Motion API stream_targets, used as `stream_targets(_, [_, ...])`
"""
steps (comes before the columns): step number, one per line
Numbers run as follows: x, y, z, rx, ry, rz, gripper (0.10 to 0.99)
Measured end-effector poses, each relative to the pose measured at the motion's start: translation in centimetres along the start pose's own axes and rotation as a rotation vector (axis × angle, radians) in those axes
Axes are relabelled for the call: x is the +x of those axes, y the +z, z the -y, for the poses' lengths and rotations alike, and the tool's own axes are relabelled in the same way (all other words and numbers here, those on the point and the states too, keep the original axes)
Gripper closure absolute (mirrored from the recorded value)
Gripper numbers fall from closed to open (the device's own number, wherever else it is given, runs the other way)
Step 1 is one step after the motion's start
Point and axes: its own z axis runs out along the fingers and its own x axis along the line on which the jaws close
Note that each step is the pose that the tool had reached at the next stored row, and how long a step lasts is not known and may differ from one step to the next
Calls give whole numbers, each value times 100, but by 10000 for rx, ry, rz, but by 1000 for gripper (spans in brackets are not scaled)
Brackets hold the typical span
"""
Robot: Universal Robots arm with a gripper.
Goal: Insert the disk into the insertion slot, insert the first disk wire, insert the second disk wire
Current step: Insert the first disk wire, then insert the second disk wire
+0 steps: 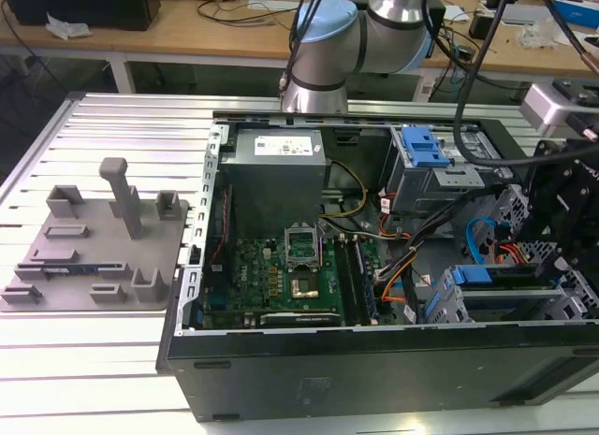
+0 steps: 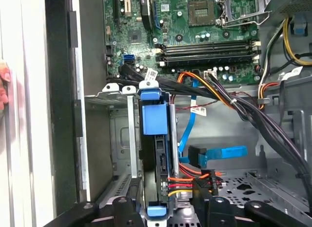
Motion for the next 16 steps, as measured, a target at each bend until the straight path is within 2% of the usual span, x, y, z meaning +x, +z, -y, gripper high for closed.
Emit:
stream_targets(3, [-23,-49,-3,1,5,-19,541])
stream_targets(16, [-23,-49,-3,1,5,-28,541])
